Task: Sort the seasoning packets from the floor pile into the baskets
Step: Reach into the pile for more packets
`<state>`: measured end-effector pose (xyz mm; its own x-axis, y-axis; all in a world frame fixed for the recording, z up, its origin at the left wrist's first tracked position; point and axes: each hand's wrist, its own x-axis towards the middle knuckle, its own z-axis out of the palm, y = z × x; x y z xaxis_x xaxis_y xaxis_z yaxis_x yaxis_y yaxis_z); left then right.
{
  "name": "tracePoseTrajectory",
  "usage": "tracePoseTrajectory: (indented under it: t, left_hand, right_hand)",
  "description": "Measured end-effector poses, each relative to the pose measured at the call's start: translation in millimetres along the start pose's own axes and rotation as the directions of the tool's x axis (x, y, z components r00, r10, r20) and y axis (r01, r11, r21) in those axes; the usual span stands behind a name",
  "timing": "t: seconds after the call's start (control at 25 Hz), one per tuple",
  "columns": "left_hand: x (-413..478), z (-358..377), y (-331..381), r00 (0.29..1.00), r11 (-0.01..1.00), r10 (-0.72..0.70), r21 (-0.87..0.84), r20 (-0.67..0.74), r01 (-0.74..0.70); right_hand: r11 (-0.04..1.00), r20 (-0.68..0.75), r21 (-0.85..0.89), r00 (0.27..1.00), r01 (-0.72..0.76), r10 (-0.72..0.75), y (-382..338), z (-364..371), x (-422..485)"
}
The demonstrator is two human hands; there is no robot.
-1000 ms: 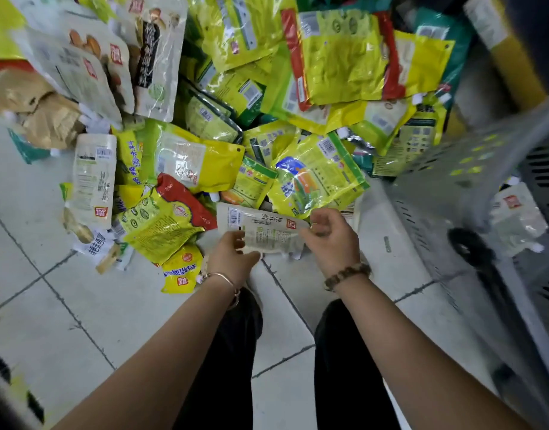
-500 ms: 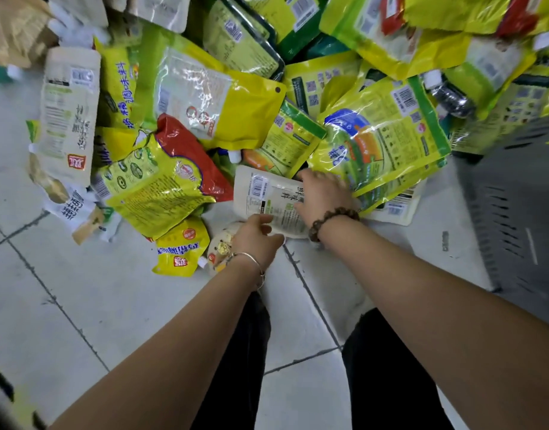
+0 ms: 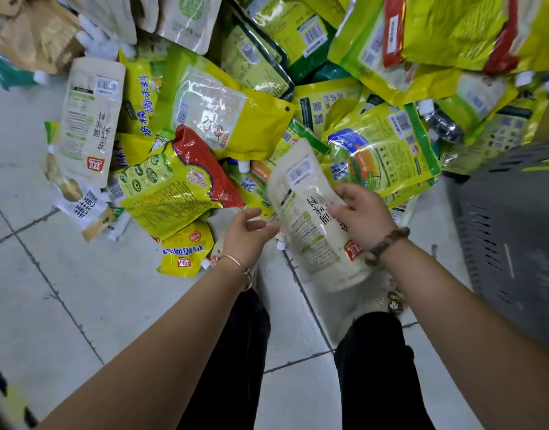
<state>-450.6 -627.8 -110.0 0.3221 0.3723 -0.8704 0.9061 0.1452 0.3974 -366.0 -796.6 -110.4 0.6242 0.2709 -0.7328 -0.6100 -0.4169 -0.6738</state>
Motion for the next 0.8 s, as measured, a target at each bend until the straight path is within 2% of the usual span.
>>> tracePoseTrajectory:
  t: [0.08,0.16,0.24,0.32,0.36,0.44,0.52,0.56,0.6,0.64,0.72,0.76,0.8]
  left_hand:
    - [-0.6,5.4,8.8,0.984,0.985,-0.114,-0.112,0.134,0.130]
    - [-2.7,13.1,16.8,0.932,0.921,-0.146,-0.297,0.333,0.251]
    - [-3.8,21.2,22.2,0.895,0.836,-0.086,-0.457,0.438,0.304]
    - [-1.8,27.8,23.9,0.913,0.785,-0.011,-0.562,0.409,0.262]
    - [0.9,29.2,24.9,0.935,0.778,0.007,-0.589,0.354,0.218]
    - [6.8,28.3,26.9,0.974,0.804,0.005,-0.581,0.224,0.130]
    - [11.1,25.1,27.7,0.988,0.834,-0.008,-0.543,0.157,0.093]
    - [12.9,23.3,27.3,0.990,0.838,-0.015,-0.539,0.140,0.089]
    - [14.6,21.9,26.4,0.992,0.837,-0.022,-0.541,0.127,0.087]
    - [15.9,20.4,25.5,0.993,0.833,-0.032,-0.546,0.113,0.089]
    - [18.2,17.9,24.1,0.994,0.811,-0.063,-0.576,0.094,0.106]
    - [19.0,16.9,23.5,0.992,0.797,-0.080,-0.591,0.093,0.120]
    - [19.3,16.2,22.9,0.991,0.786,-0.093,-0.604,0.097,0.133]
  right_hand:
    - [0.944,0.004,0.324,0.998,-0.061,0.063,-8.3,-8.9,-14.1]
    - [0.775,0.059,0.618,0.990,-0.135,0.126,-10.6,-13.0,-21.3]
    - [0.666,0.094,0.727,0.986,-0.165,0.141,-11.9,-14.1,-22.1]
    - [0.682,0.078,0.714,0.986,-0.156,0.145,-14.6,-17.3,-16.5]
    - [0.736,0.036,0.660,0.986,-0.147,0.165,-15.7,-21.0,-11.0]
    - [0.910,-0.125,0.392,0.973,-0.133,0.196,-18.0,-32.0,4.4]
    - [0.997,-0.290,-0.005,0.954,-0.075,0.070,-19.9,-42.5,26.1]
    - [0.975,-0.298,-0.221,0.953,-0.021,-0.046,-23.2,-45.7,39.1]
    - [0.897,-0.247,-0.440,0.956,0.035,-0.159,-27.1,-48.0,52.9]
    - [0.765,-0.140,-0.638,0.963,0.089,-0.229,-30.7,-49.9,67.0]
    - [0.377,0.112,-0.910,0.977,0.173,-0.179,-36.7,-52.6,92.4]
    - [0.191,0.190,-0.959,0.976,0.208,-0.108,-36.3,-53.6,101.2]
    - [0.062,0.229,-0.971,0.972,0.232,-0.051,-33.7,-54.9,106.7]
